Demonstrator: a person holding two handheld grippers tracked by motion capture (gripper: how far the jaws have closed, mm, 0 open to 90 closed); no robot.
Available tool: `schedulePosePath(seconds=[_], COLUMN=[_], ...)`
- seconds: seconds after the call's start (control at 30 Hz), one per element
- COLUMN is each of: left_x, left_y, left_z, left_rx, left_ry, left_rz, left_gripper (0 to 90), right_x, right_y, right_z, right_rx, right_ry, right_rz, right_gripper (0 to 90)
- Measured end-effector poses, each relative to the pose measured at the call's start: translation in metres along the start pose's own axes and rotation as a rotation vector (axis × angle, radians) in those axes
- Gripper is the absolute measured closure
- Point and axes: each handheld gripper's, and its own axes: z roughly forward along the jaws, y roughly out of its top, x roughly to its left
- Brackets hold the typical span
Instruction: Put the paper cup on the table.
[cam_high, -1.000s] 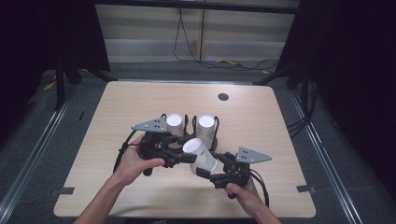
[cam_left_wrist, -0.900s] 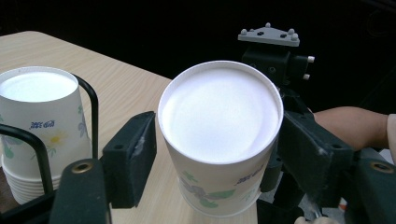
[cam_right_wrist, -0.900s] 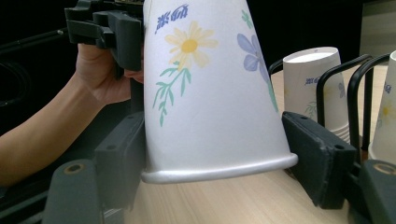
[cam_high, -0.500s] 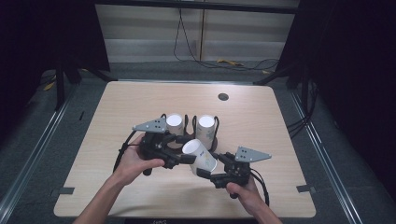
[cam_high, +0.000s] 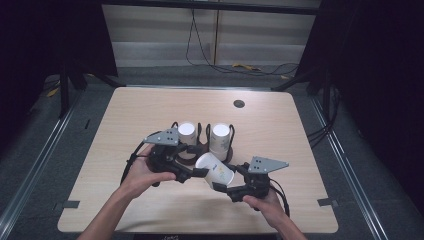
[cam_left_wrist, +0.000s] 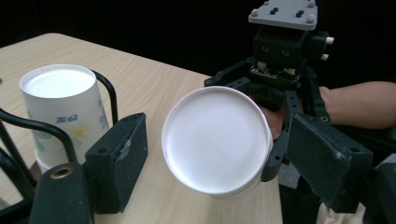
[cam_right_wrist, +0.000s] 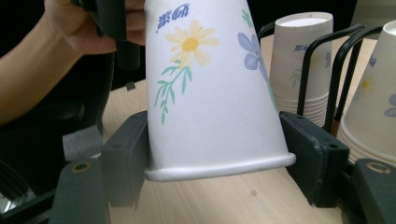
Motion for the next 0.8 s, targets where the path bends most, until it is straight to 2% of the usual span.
schedulePosePath(seconds=[0.1,0.13,0.23,0.33,0.37,0.4,0.5,0.57,0.6,0.67,0.8], left_x=[0.0007,0.0016,0.0022,0.0026,0.0026,0.0026,0.0023,0.0013,0.0001,0.0002,0.0017], left_y=[0.0004,0.0002,0.0,-0.0003,-0.0003,-0.0005,-0.0013,-0.0022,-0.0028,-0.003,-0.0037], left_z=[-0.0004,-0.0004,-0.0004,-0.0005,-0.0005,-0.0001,0.0009,0.0026,0.0049,0.0062,0.005], left_rx=[0.001,0.009,0.024,0.035,0.035,0.039,0.054,0.094,0.108,0.12,0.133], left_ry=[0.008,0.012,0.019,0.022,0.022,0.02,0.015,0.005,0.004,-0.001,0.017], left_rz=[0.007,0.0,0.019,0.027,0.027,0.027,0.031,0.013,0.017,0.004,0.003], left_gripper=[20.9,20.9,21.2,21.4,21.4,21.4,21.4,21.1,20.6,20.5,16.6], right_x=[-0.0007,-0.0007,-0.0009,0.0,0.0,0.0008,0.0015,0.0023,0.0023,0.0016,0.0001], right_y=[-0.0003,-0.0003,-0.0005,-0.0003,-0.0003,0.0006,0.0028,0.0062,0.0081,0.0089,0.0088], right_z=[0.0001,0.0001,-0.0001,0.0008,0.0008,0.0019,0.0024,0.002,0.002,0.0029,0.0036], right_rx=[0.018,0.042,0.06,0.108,0.108,0.14,0.158,0.174,0.179,0.199,0.229], right_ry=[-0.006,-0.011,-0.013,-0.017,-0.017,-0.019,-0.013,-0.017,-0.023,-0.022,-0.026], right_rz=[-0.006,-0.014,-0.017,-0.049,-0.049,-0.064,-0.079,-0.095,-0.107,-0.105,-0.105], right_gripper=[29.4,29.4,29.4,29.4,29.4,29.3,29.4,29.2,29.1,29.0,29.1])
